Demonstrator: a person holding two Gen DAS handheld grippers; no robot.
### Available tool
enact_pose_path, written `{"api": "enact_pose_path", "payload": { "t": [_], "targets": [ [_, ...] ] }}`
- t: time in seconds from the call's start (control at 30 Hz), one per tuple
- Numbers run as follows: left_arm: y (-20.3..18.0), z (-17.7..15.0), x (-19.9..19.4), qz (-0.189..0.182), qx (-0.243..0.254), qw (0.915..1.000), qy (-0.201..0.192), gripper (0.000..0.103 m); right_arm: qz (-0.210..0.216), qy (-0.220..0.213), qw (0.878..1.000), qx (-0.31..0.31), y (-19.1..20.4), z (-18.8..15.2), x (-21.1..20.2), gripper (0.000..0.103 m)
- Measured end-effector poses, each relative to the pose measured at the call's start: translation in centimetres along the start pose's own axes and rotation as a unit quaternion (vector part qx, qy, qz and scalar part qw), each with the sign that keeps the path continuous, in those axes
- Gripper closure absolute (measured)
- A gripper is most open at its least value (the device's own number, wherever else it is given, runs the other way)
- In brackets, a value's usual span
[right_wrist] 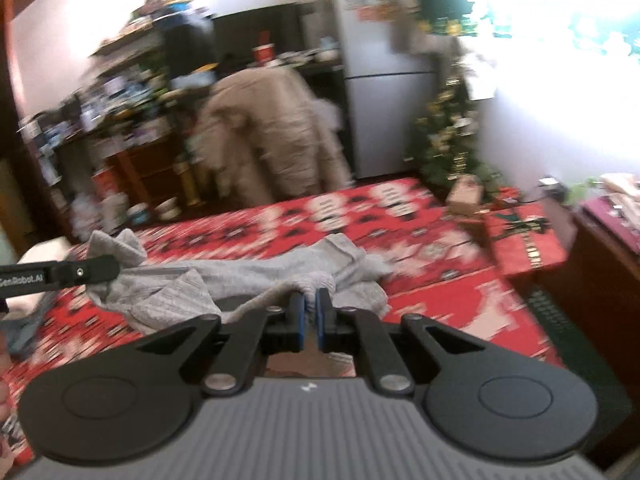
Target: Fold clothes
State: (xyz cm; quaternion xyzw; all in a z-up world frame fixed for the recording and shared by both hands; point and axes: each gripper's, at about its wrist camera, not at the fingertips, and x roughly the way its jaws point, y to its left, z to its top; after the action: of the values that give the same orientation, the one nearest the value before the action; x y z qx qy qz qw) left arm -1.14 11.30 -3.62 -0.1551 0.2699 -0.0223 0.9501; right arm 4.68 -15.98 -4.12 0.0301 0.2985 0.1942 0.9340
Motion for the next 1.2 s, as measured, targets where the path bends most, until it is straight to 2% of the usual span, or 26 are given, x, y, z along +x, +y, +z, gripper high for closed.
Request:
{"api": "enact_pose_path", "payload": {
  "t": [0.13, 0.23, 0.33, 0.43, 0.47, 0.53, 0.6, 0.63, 0.67, 0.73, 0.83, 0.9, 1.0, 1.13, 1.2],
  "targets": [
    [3.8, -3.9, -3.6, 0.045, -0.047, 0.9978, 0.015, 0.094, 0.052, 0.033, 0.998, -0.026, 5.5, -3.5, -0.8, 0.097],
    [5.8, -6.7, -4.5, 0.069, -0.074, 0.9942, 0.034, 0.093, 0.072, 0.068, 0.994, -0.051, 8.7, -7.1, -1.0, 0.097],
    [6.6, -8.5, -5.0, 0.081, -0.092, 0.9916, 0.042, 0.092, 0.07, 0.097, 0.99, -0.074, 10.8, -10.2, -1.1, 0.096],
    [6.5, -9.4, -5.4, 0.089, -0.094, 0.9908, 0.04, 0.09, 0.06, 0.106, 0.987, -0.102, 11.6, -11.8, -1.4, 0.094],
    [6.3, -9.6, -5.6, 0.094, -0.09, 0.9908, 0.036, 0.09, 0.057, 0.106, 0.986, -0.112, 11.7, -12.0, -1.5, 0.09],
    [5.9, -9.8, -6.1, 0.119, -0.073, 0.9899, 0.025, 0.079, 0.052, 0.098, 0.987, -0.117, 11.7, -11.7, -2.2, 0.066],
    [5.8, -9.9, -6.8, 0.137, -0.062, 0.9885, 0.009, 0.059, 0.05, 0.084, 0.988, -0.115, 11.1, -10.6, -2.7, 0.056],
    [5.8, -9.9, -7.1, 0.143, -0.059, 0.988, 0.0, 0.055, 0.049, 0.079, 0.989, -0.116, 10.8, -10.1, -2.9, 0.049],
    [5.9, -9.9, -7.4, 0.147, -0.056, 0.9875, -0.007, 0.05, 0.048, 0.074, 0.989, -0.116, 10.5, -9.6, -3.1, 0.045],
    [6.2, -9.9, -7.9, 0.145, -0.054, 0.9878, -0.014, 0.04, 0.044, 0.061, 0.99, -0.122, 9.8, -9.1, -3.3, 0.021],
    [6.4, -9.8, -8.4, 0.142, -0.036, 0.9891, -0.015, 0.02, 0.035, 0.042, 0.989, -0.136, 8.8, -8.5, -3.7, 0.005],
    [6.5, -9.8, -8.6, 0.135, -0.013, 0.9906, -0.013, 0.011, 0.034, 0.033, 0.987, -0.153, 8.1, -8.6, -4.1, 0.001],
    [6.5, -10.1, -8.6, 0.132, 0.034, 0.9906, -0.004, 0.006, 0.034, 0.033, 0.983, -0.175, 7.1, -8.9, -4.1, 0.001],
    [6.6, -11.0, -8.3, 0.146, 0.106, 0.9836, 0.004, 0.006, 0.036, 0.036, 0.977, -0.207, 5.8, -9.8, -3.9, 0.001],
    [6.7, -11.5, -8.2, 0.153, 0.13, 0.9797, 0.003, 0.01, 0.033, 0.038, 0.969, -0.241, 5.5, -10.8, -3.7, 0.001]
  ]
}}
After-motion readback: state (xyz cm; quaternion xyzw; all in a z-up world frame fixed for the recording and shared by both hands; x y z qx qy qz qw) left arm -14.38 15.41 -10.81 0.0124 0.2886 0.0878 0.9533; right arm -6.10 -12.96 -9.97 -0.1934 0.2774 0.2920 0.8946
